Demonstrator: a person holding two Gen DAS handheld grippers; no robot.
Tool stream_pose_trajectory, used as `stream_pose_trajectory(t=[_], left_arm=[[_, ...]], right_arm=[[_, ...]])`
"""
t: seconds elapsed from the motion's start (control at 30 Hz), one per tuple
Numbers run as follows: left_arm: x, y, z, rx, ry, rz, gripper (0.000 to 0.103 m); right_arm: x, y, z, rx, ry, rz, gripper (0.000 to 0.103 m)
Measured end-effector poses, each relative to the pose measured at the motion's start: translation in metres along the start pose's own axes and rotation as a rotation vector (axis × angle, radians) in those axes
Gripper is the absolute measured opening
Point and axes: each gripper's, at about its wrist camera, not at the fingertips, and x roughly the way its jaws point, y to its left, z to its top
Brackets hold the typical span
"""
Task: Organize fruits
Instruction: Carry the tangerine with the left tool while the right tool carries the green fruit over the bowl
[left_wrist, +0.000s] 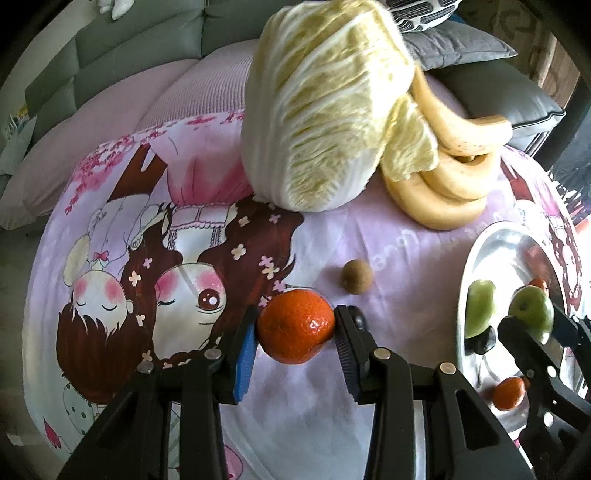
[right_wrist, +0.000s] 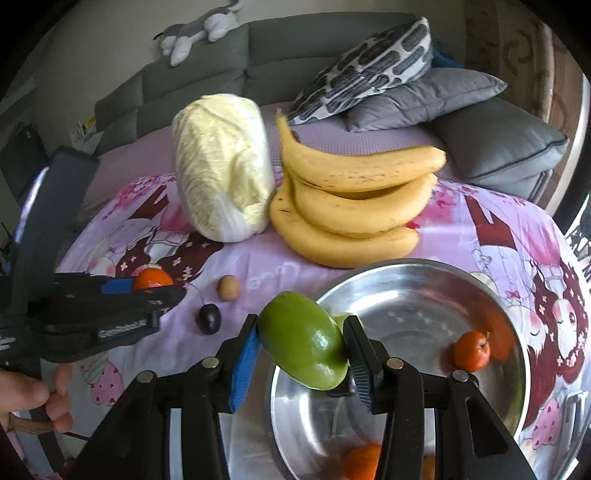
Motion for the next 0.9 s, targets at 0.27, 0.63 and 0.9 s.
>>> stream_pose_trajectory(t=[0.27,0.63,0.9], left_arm=[[-0.013,-0.026,0.000,0.048,-0.030,-0.018,0.042],[-0.023,-0.059,-0.002,0.103,-0.057,-0.056,0.041],[-0.024,-0.086,-0.005,0.170,-0.051,-0.083,0.041]], right_arm=[[-0.003,-0.026,-0.004,0.044,0.002,-0.002,0.049],[-0.011,-0.077,-0.007,0.142,-0.014,-0.079,0.049],[-0.012,-0.110,-0.009,0.203,0.000,-0.136,0.049]])
